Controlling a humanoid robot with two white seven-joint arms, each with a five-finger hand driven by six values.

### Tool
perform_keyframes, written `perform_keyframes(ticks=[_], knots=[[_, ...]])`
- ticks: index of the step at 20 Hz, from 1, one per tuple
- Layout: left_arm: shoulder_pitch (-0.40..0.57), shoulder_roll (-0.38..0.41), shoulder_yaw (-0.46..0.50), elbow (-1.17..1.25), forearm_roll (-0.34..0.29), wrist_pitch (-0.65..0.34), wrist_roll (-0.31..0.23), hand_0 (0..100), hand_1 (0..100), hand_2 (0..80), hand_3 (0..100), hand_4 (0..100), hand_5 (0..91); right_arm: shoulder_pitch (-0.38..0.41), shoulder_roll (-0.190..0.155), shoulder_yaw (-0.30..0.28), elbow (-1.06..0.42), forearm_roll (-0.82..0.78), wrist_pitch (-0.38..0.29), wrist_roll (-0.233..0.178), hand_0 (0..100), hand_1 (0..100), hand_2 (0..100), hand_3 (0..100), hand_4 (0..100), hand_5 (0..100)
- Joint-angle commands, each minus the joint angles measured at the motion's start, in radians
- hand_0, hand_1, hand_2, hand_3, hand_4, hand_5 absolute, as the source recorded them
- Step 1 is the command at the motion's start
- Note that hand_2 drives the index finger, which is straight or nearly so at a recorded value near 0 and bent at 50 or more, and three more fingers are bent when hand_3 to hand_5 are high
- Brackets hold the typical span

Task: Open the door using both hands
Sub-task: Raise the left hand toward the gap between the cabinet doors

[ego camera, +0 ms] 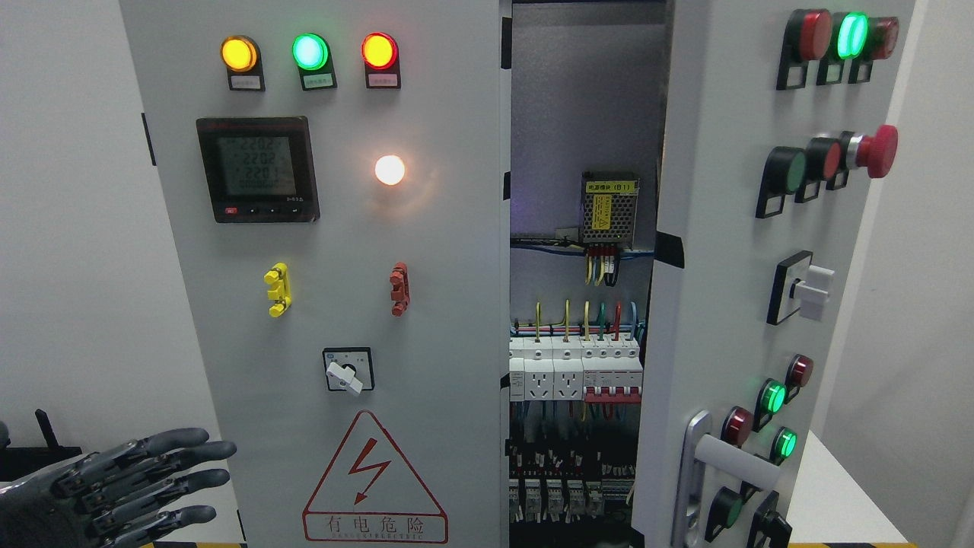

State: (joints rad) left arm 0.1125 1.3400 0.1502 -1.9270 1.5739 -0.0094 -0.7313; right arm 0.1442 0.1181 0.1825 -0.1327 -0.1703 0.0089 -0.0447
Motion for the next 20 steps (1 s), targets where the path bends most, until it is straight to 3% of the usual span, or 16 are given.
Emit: perform_keyframes(ticks=[1,3,7,9,12,14,20], knots=[[-0.072,0.025,-0.055,-0.021,0.015,0.005,-0.007,0,0,0.0,0,3,0.0,0.000,0.000,0.000,-0.001,0.000,0.000,0.000,0,0,0,0,0,0],[-0.280,0.019,-0.266,-0.020,0.015,0.006,-0.005,0,0,0.0,0,3,0.0,0.000,0.000,0.000,-0.001,0.000,0.000,0.000,0,0,0,0,0,0],[-0.944,-0.004,-0.942,0.038,0.021,0.035,-0.004,0,0,0.0,0,3,0.0,0.000,0.000,0.000,-0.001,0.000,0.000,0.000,0,0,0,0,0,0],[-1.144,-0.007,-1.153,0.046,0.029,0.037,-0.004,0,0,0.0,0,3,0.0,0.000,0.000,0.000,-0.001,0.000,0.000,0.000,0,0,0,0,0,0],[-1.386,-0.015,-1.380,0.049,0.063,0.068,-0.002,0,0,0.0,0,3,0.0,0.000,0.000,0.000,-0.001,0.002,0.000,0.000,0,0,0,0,0,0],[-1.477,-0.033,-1.486,0.071,0.075,0.075,0.015,0,0,0.0,0,3,0.0,0.000,0.000,0.000,-0.001,0.000,0.000,0.000,0,0,0,0,0,0],[-1.521,-0.327,-1.515,0.357,0.058,0.132,0.079,0,0,0.0,0,3,0.0,0.000,0.000,0.000,-0.001,0.000,0.000,0.000,0,0,0,0,0,0]])
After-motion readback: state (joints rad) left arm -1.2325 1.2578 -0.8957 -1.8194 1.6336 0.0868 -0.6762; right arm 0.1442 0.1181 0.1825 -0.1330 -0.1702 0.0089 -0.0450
